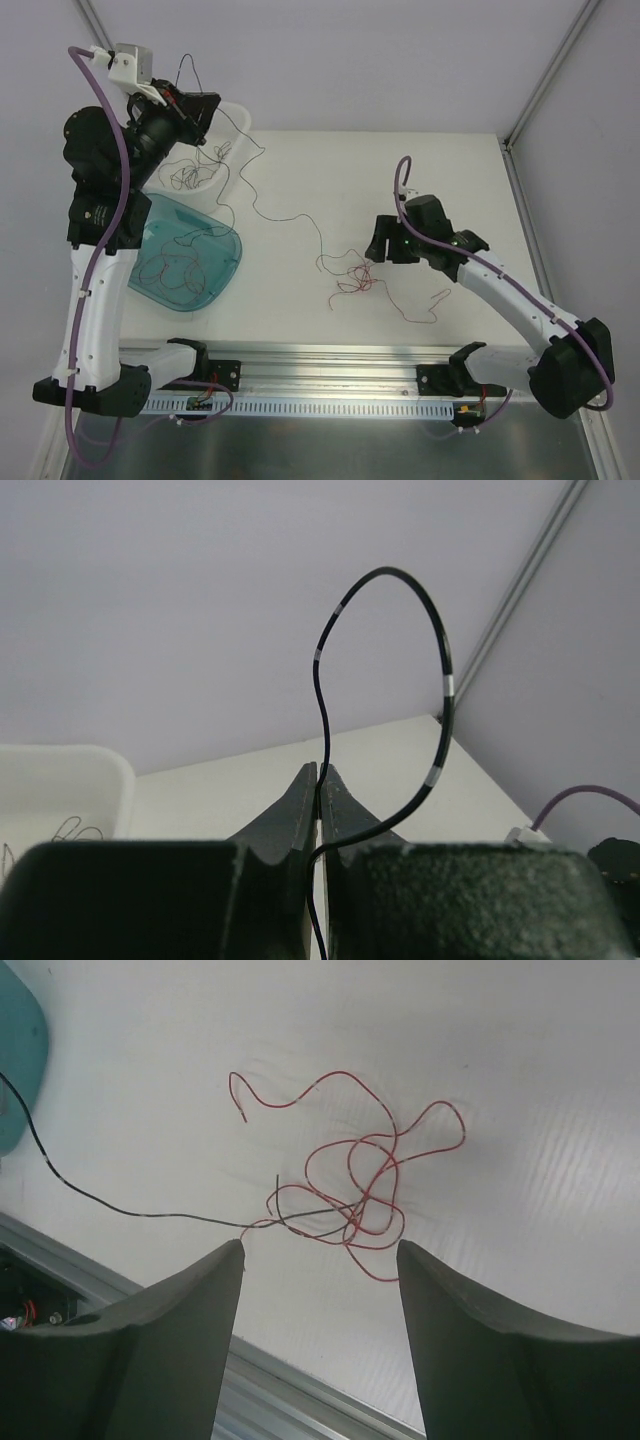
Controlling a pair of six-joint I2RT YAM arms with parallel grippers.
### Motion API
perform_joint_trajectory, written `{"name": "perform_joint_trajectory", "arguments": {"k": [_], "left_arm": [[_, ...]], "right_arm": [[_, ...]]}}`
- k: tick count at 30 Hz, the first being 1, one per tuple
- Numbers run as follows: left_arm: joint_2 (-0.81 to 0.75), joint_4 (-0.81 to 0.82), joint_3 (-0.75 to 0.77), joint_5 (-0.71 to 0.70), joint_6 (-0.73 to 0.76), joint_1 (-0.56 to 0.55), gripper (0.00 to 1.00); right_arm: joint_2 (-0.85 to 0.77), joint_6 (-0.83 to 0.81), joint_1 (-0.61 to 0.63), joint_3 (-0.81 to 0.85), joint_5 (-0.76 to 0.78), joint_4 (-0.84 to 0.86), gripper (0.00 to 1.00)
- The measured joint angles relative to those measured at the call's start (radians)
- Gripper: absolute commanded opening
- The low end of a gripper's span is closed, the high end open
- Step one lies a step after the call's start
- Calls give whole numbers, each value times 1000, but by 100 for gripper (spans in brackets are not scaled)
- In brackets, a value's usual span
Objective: Untangle the cables
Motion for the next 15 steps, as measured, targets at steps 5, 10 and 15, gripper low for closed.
{"name": "perform_joint_trajectory", "arguments": {"k": [5, 10, 15], "left_arm": [[0, 3, -20, 43, -26, -24, 0], [-4, 3, -61, 56, -46, -76, 0], [-14, 27, -153, 67, -50, -142, 0]], "right_arm": [[98, 24, 42, -26, -12, 99, 62], [147, -9, 42, -87, -39, 136, 59], [168, -29, 42, -98, -47, 143, 58]]}}
